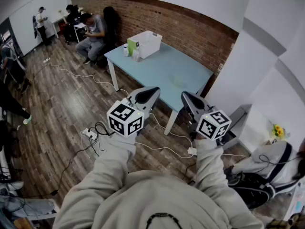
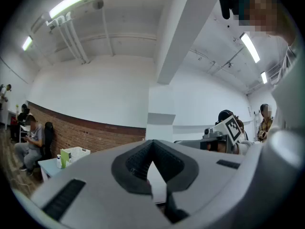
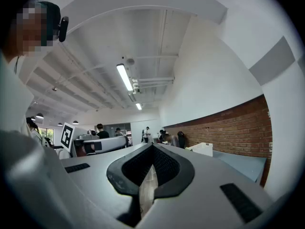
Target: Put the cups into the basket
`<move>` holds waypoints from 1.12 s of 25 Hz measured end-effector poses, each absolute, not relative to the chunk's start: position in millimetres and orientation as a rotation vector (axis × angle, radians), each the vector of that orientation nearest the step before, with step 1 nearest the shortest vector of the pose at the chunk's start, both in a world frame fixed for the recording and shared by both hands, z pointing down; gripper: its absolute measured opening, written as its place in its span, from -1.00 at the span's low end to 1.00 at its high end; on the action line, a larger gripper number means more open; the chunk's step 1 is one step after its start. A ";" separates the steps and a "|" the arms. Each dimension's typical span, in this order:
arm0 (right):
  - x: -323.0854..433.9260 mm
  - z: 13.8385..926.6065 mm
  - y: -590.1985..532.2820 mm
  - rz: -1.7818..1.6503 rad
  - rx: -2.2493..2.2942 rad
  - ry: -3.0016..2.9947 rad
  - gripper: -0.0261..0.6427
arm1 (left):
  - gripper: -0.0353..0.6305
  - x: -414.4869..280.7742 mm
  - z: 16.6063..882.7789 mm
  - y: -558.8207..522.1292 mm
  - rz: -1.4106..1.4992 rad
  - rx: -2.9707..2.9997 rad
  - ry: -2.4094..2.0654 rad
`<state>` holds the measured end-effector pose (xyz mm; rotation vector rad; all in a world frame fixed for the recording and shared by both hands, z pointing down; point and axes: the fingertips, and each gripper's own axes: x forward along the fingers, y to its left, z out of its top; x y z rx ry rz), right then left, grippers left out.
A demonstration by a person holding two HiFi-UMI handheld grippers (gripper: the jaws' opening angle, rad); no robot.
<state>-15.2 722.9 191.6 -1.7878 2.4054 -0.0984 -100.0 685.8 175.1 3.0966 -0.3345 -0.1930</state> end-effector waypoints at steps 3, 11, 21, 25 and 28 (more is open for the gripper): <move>-14.1 188.9 721.1 -0.092 -1.790 2.408 -0.89 | -0.90 -99.2 170.7 685.0 -0.199 3.103 -0.328; -23.1 186.6 725.8 -0.073 -1.778 2.421 -0.89 | -0.90 -108.6 169.6 691.2 -0.209 3.101 -0.334; -14.2 189.1 732.4 -0.122 -1.749 2.405 -0.89 | -0.90 -99.5 177.0 693.9 -0.196 3.060 -0.292; -3.1 192.4 737.9 -0.123 -1.737 2.395 -0.89 | -0.91 -93.8 182.0 693.8 -0.198 3.036 -0.301; 7.6 199.5 735.4 -0.134 -1.700 2.407 -0.89 | -0.90 -82.1 182.9 690.4 -0.185 3.035 -0.309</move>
